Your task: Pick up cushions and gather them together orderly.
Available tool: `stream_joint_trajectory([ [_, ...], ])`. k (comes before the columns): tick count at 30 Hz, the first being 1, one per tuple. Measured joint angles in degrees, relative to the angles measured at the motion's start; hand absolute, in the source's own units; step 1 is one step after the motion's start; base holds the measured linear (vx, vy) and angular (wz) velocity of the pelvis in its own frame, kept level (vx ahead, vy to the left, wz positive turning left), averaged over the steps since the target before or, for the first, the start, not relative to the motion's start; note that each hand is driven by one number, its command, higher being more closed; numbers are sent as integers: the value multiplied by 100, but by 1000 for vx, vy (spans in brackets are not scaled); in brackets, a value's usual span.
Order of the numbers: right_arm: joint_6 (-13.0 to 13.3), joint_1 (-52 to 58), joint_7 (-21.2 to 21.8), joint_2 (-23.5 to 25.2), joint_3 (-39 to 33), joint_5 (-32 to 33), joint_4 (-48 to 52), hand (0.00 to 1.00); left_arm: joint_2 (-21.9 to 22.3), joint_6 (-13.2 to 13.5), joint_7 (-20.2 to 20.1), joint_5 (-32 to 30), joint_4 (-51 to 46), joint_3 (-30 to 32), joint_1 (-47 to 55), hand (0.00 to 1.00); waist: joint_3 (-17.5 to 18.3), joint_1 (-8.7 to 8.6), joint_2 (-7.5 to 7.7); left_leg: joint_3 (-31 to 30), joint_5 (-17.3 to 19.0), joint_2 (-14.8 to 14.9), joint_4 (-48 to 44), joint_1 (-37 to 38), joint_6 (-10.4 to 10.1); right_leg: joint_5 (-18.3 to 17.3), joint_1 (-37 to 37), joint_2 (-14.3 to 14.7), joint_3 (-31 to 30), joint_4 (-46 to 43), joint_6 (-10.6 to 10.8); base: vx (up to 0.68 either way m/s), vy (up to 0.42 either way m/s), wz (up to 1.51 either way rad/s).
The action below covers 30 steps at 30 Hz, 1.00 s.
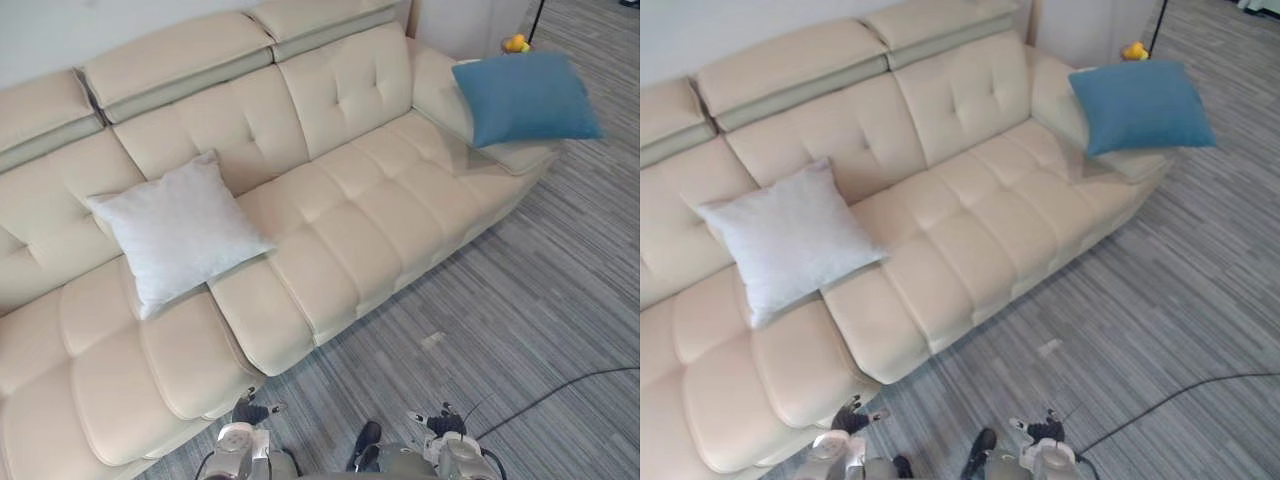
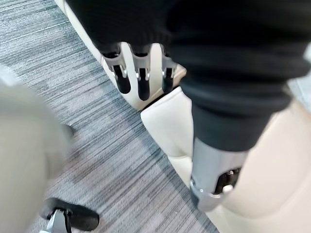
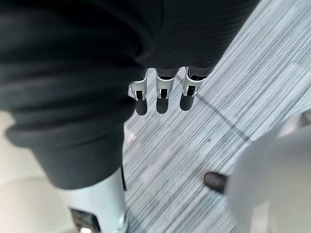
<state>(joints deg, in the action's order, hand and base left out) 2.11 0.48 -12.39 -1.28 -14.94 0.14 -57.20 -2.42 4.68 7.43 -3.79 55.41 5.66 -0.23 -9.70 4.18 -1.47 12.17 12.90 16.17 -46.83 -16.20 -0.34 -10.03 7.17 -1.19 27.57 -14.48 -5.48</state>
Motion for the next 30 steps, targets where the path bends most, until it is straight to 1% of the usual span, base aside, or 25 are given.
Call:
stream_joint_trajectory([
  [1,0,-18,-14,9,1,0,7,0,-20,7,-9,34,-46,-7,38,0,-27,66,19,-297,102,-165,-173,-154,-144,-42,-18,38,-125,-45,-32,4,-50,-72],
  [2,2,-69,-30,22,-2,0,7,0,-14,1,0,66,-139,-14,40,0,-54,126,66,-567,192,-446,11,-305,-250,-42,-24,59,-275,-45,-29,38,6,-79],
  [3,1,-90,-45,34,2,-1,18,0,15,1,2,71,-202,-17,38,0,-63,208,82,-708,203,-656,340,-370,-268,-39,-18,62,-375,-24,-23,50,7,-67],
  [4,2,-104,-64,43,13,-1,27,0,46,1,1,74,-232,-15,39,0,-68,239,88,-805,202,-795,612,-387,-269,-38,-19,73,-448,-18,-21,64,27,-67],
  [5,2,-119,-108,49,92,-3,33,0,99,1,2,151,-294,3,30,0,-72,265,70,-1116,180,-1055,1216,-404,-303,-35,-13,128,-613,-6,-3,90,59,-76],
  [6,2,-115,-125,49,165,-7,35,0,138,0,1,188,-305,-1,55,0,-38,314,48,-1528,106,-1234,1781,-362,-373,-29,46,216,-733,9,21,90,73,-75],
  [7,2,-111,-126,49,172,-9,36,0,150,0,-2,189,-305,-1,75,0,-7,344,37,-1658,81,-1265,1930,-367,-345,-31,87,255,-792,8,26,181,102,-106],
  [8,-2,-134,-123,190,203,-10,54,0,156,-5,-5,231,-295,9,112,0,88,422,34,-1711,-183,-1283,2019,-334,-180,-40,144,390,-1122,32,80,192,81,-85],
  [11,-17,12,-105,399,217,-12,360,0,120,-9,-6,282,-294,21,122,0,162,475,146,-1310,-95,-1168,2054,-261,-176,-9,188,410,-1475,59,219,244,58,-83],
  [13,-18,107,-98,413,216,-17,469,0,117,-11,-8,282,-294,23,191,0,280,549,234,-819,46,-1126,2172,-27,-108,-198,271,283,-1762,-207,435,331,99,-94],
  [14,-13,110,-91,400,218,-24,476,0,116,-11,-12,279,-299,5,197,0,333,540,296,-592,157,-1158,2280,157,-54,-343,430,114,-1712,-660,686,348,109,-89],
  [16,-10,132,-17,407,218,-31,469,0,125,-16,-29,284,-289,-24,202,0,326,502,300,-364,406,-1132,2258,509,-2,-386,883,-210,-1350,-2060,898,276,68,-60],
  [17,-11,136,15,410,221,-31,464,0,117,-18,-30,284,-283,-55,210,0,317,474,288,-344,452,-1112,2254,627,4,-373,994,-323,-1195,-2439,935,284,-18,-15],
  [18,-16,218,57,403,226,-32,438,0,76,-16,-29,286,-231,-113,229,0,299,406,259,-315,564,-1046,2267,929,-31,-434,1113,-747,-582,-3202,792,287,-48,-4],
  [20,-12,154,66,380,220,-81,366,0,33,-16,-18,290,-186,-102,239,0,293,356,283,-315,601,-928,2361,1165,-89,-558,1119,-1014,-138,-3275,612,356,-126,-8],
  [21,1,10,68,342,224,-147,182,0,-35,-20,-13,290,-101,-104,273,0,294,302,287,-298,602,-776,2531,1383,-97,-586,1118,-1156,204,-3010,574,341,-171,-18],
  [22,5,-87,73,320,224,-166,89,0,-82,-23,-11,289,-63,-105,286,0,286,240,274,-262,600,-654,2666,1551,-100,-572,1126,-1205,395,-2675,584,339,-209,-33],
  [23,18,-178,76,291,238,-204,-27,0,-141,-27,-4,306,-4,-96,349,0,285,214,281,-137,583,-531,2872,1778,-136,-416,1186,-1214,560,-2058,629,351,-228,-35],
  [24,17,-188,77,268,246,-224,-38,0,-157,-33,8,312,10,-80,344,0,279,213,308,-93,574,-518,2963,1892,-173,-200,1211,-1207,624,-1648,640,458,-297,-47],
  [25,17,-166,77,220,299,-246,-73,0,-244,-29,7,305,32,-88,343,0,300,211,476,-26,569,-637,3102,2090,-322,702,1203,-1233,629,-766,346,408,-255,-54],
  [26,14,-212,83,51,330,-251,-161,0,-195,-47,10,285,166,-100,284,0,276,235,298,-95,600,-454,3128,2204,-411,681,1148,-1053,631,-855,102,368,-252,-67],
  [27,13,-303,80,-31,361,-250,-245,0,-159,-38,-6,277,173,-122,279,0,268,221,185,-191,512,-379,3163,2229,-480,549,1137,-909,594,-856,43,334,-242,-66],
  [28,12,-322,74,-183,376,-247,-264,0,-102,-35,2,269,251,-146,197,0,260,158,103,-325,310,-354,3101,2236,-547,360,1185,-812,519,-919,23,391,-284,-44],
  [29,13,-298,71,-338,367,-245,-344,0,-87,-39,4,231,335,-228,113,0,246,113,35,-541,145,-267,2610,2078,-659,212,1059,-681,541,-893,20,355,-259,-21],
  [30,11,-292,69,-367,375,-243,-421,0,-81,-39,-2,208,366,-237,88,0,222,88,-5,-687,59,-198,2124,1914,-660,177,911,-588,541,-787,32,342,-241,-18],
])
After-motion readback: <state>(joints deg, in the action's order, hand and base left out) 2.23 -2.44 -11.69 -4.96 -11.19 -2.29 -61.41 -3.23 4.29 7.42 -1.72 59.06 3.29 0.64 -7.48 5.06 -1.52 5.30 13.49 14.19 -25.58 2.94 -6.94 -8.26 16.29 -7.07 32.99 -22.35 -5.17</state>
